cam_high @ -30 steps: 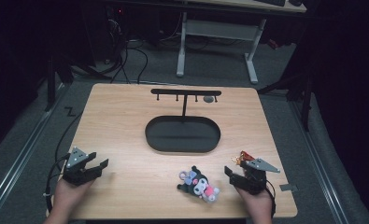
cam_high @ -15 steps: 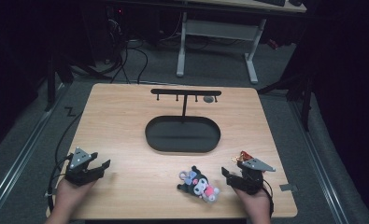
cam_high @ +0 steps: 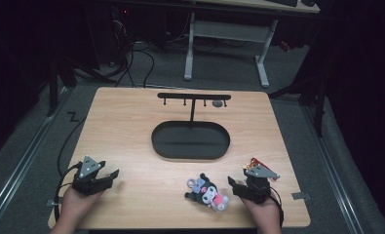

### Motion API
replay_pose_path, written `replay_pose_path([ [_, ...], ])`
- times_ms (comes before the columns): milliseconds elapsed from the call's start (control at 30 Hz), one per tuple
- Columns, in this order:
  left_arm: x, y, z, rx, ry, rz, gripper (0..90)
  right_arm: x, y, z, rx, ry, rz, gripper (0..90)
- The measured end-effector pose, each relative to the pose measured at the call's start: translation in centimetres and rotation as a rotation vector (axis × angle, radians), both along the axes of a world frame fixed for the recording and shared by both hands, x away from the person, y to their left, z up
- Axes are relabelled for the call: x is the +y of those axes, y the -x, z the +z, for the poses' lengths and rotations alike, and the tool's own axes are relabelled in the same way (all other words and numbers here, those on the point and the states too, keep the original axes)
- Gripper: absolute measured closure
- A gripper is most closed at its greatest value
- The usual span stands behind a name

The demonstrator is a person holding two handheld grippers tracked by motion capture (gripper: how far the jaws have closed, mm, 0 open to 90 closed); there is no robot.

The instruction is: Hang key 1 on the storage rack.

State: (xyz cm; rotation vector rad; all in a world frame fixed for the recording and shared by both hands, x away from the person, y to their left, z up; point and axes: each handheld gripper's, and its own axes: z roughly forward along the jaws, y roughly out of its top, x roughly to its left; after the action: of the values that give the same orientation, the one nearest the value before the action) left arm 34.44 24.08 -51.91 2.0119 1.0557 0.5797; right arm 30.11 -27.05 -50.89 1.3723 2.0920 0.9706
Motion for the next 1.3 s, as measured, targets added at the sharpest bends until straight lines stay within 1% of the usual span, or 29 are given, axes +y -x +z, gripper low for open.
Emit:
replay_pose_path([
  [33, -0.1, 0.1, 0.0, -0.001, -0.004, -0.005, 37.1, 0.3, 0.0, 0.0, 0.011, 0.013, 0.012, 30.0],
  [100, -0.2, 0.1, 0.0, -0.003, -0.007, -0.006, 37.0, 0.4, 0.0, 0.0, 0.014, 0.014, 0.013, 30.0],
  [133, -0.3, 0.1, 0.0, -0.002, -0.014, -0.011, 36.9, 0.7, 0.0, 0.1, 0.026, 0.027, 0.022, 30.0],
  [200, -0.3, 0.1, 0.0, -0.001, -0.017, -0.012, 36.9, 0.8, 0.0, 0.2, 0.029, 0.031, 0.029, 30.1],
  [267, -0.4, 0.1, -0.1, -0.004, -0.019, -0.013, 36.7, 1.0, 0.1, 0.4, 0.047, 0.04, 0.035, 30.4],
  [333, -0.4, 0.1, 0.0, -0.004, -0.02, -0.015, 36.7, 1.0, 0.1, 0.4, 0.052, 0.035, 0.036, 30.4],
  [400, -0.3, 0.2, 0.0, -0.003, -0.021, -0.015, 36.5, 0.9, 0.1, 0.6, 0.066, 0.033, 0.034, 30.4],
  [467, -0.3, 0.2, 0.0, -0.003, -0.02, -0.015, 36.5, 0.8, 0.1, 0.6, 0.072, 0.038, 0.034, 30.0],
  [500, -0.4, 0.2, 0.0, -0.003, -0.021, -0.018, 36.5, 0.5, 0.0, 0.6, 0.091, 0.028, 0.037, 29.9],
  [567, -0.4, 0.2, -0.1, -0.002, -0.024, -0.021, 36.5, 0.2, 0.0, 0.6, 0.108, 0.013, 0.037, 27.9],
  [600, -0.4, 0.2, -0.1, -0.002, -0.024, -0.021, 36.4, 0.1, -0.1, 0.7, 0.124, 0.0, 0.033, 27.5],
  [667, -0.6, 0.2, -0.1, 0.001, -0.029, -0.024, 36.4, -0.2, -0.1, 0.7, 0.14, -0.017, 0.039, 27.5],
  [733, -0.7, 0.2, -0.1, 0.0, -0.032, -0.028, 36.4, -0.2, -0.1, 0.8, 0.146, -0.002, 0.046, 27.5],
  [767, -0.7, 0.2, -0.1, 0.0, -0.032, -0.028, 36.4, -0.2, -0.1, 0.8, 0.146, -0.002, 0.046, 27.5],
  [800, -0.8, 0.2, 0.0, -0.001, -0.038, -0.033, 36.4, -0.2, 0.0, 0.9, 0.148, 0.012, 0.046, 27.5],
  [833, -0.9, 0.3, 0.0, -0.004, -0.04, -0.036, 36.3, -0.2, 0.0, 1.0, 0.147, 0.017, 0.037, 27.5],
  [1033, -1.0, 0.2, -0.1, -0.005, -0.056, -0.058, 36.1, -0.7, -0.1, 1.3, 0.159, 0.025, 0.017, 28.5],
  [1067, -1.1, 0.2, -0.1, -0.004, -0.056, -0.06, 36.1, -0.8, -0.1, 1.3, 0.175, 0.028, 0.011, 29.2],
  [1100, -1.1, 0.1, -0.1, -0.001, -0.06, -0.064, 36.1, -0.8, -0.1, 1.3, 0.175, 0.028, 0.011, 29.2],
  [1133, -1.3, 0.1, -0.2, -0.002, -0.064, -0.07, 36.0, -0.7, -0.2, 1.2, 0.185, 0.049, 0.0, 29.5],
  [1167, -1.3, 0.1, -0.2, -0.002, -0.064, -0.07, 36.0, -0.7, -0.2, 1.2, 0.185, 0.049, 0.0, 29.5],
  [1200, -1.3, 0.1, -0.2, -0.004, -0.069, -0.074, 36.0, -0.7, -0.3, 1.2, 0.187, 0.06, 0.0, 29.6],
  [1233, -1.4, 0.1, -0.2, -0.003, -0.07, -0.076, 35.9, -0.7, -0.3, 1.2, 0.198, 0.065, -0.003, 30.3],
  [1267, -1.4, 0.2, -0.2, -0.004, -0.069, -0.078, 35.9, -0.7, -0.5, 1.3, 0.214, 0.058, -0.009, 30.5],
  [1300, -1.4, 0.2, -0.2, -0.002, -0.066, -0.08, 35.9, -0.7, -0.5, 1.3, 0.214, 0.058, -0.009, 30.5],
])
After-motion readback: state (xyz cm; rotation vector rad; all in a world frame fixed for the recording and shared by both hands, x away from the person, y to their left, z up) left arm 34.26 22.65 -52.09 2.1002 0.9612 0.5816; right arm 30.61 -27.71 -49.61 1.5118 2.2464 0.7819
